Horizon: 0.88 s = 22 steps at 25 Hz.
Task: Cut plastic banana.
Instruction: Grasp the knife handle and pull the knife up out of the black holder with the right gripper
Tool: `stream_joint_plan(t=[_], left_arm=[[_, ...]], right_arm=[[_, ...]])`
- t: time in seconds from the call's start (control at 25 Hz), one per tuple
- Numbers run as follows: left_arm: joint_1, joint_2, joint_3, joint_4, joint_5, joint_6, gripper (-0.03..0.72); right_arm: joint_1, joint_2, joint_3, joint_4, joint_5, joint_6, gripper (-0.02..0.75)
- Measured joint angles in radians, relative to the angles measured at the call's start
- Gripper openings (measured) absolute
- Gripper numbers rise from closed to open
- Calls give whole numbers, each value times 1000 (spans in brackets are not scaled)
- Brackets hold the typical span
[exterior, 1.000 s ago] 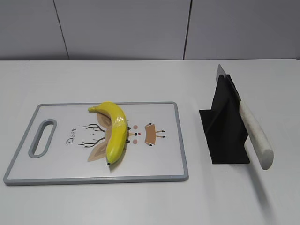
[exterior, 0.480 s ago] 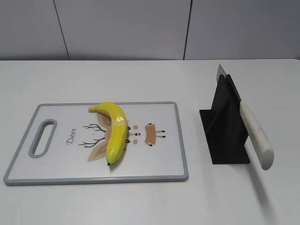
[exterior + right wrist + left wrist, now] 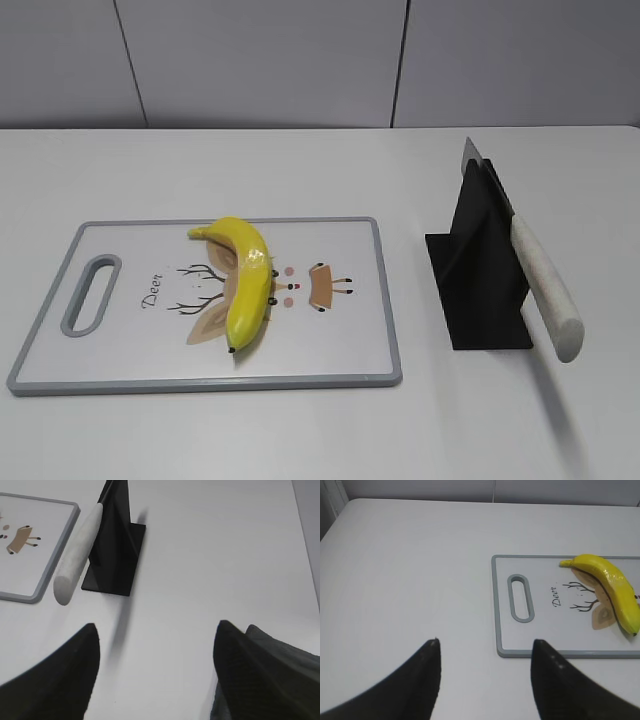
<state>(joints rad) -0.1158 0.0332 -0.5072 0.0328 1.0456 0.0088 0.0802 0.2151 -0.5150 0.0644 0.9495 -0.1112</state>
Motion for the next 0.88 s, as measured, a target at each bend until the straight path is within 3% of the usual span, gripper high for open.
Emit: stream_joint_plan(t=[0.16,0.36,0.72,0.88], left_arm=[[0,0,0,0,0,0,551],[0,0,0,0,0,0,551],[0,0,0,0,0,0,551],[0,0,0,-1,0,0,551]], right_arm=[[0,160,-83,0,11,7,540],[23,333,-180,2,27,147,540],[331,558,-309,-64,56,329,540],[379,691,-377,-64,102,353,540]])
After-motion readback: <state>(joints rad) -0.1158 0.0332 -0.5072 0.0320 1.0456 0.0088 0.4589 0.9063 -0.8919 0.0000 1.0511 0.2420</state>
